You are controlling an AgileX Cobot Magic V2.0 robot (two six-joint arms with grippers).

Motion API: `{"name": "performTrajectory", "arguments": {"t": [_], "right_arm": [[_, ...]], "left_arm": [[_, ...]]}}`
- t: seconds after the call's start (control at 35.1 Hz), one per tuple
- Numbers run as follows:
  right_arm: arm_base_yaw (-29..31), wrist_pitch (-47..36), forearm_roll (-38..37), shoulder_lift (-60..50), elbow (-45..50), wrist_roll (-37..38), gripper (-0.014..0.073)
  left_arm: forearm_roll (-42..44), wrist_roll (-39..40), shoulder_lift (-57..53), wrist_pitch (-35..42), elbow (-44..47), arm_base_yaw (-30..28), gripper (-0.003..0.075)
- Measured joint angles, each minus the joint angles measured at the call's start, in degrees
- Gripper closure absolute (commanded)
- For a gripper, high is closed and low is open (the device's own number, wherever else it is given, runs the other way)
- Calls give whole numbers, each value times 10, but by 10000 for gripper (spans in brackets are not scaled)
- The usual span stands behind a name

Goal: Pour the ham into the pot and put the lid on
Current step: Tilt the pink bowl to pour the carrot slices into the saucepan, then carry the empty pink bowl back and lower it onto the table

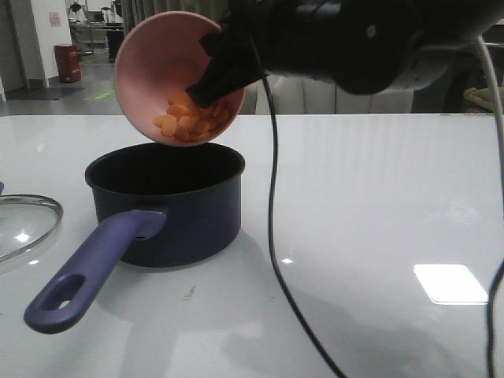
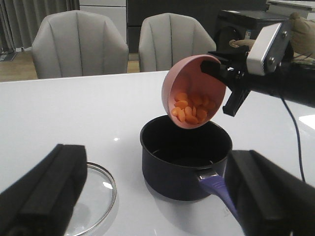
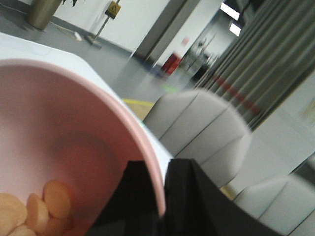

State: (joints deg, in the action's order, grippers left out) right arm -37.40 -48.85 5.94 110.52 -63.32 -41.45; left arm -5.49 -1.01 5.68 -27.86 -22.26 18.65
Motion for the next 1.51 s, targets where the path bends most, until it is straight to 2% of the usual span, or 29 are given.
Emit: {"name": "performTrajectory", "arguments": {"t": [0.11, 0.26, 0.6, 0.77, 1.03, 1.22, 1.51], "right_arm": [[-19, -85, 13, 27, 0, -96, 457], [-35, -133, 6, 49, 0, -176, 457], [-37, -142, -63, 69, 0, -213, 457], [-37, -147, -55, 69, 0, -176, 457], [-37, -142, 44, 56, 0, -30, 457], [-37, -45, 132, -10, 0, 60, 457], [-26, 247, 292, -154, 0, 80, 457]], "left_arm": [[0, 0, 0, 0, 0, 0, 115], [0, 0, 0, 0, 0, 0, 115], [0, 0, 0, 0, 0, 0, 115], [0, 0, 0, 0, 0, 0, 115], [0, 0, 0, 0, 0, 0, 115], [0, 0, 0, 0, 0, 0, 115], [0, 0, 0, 0, 0, 0, 115]]}}
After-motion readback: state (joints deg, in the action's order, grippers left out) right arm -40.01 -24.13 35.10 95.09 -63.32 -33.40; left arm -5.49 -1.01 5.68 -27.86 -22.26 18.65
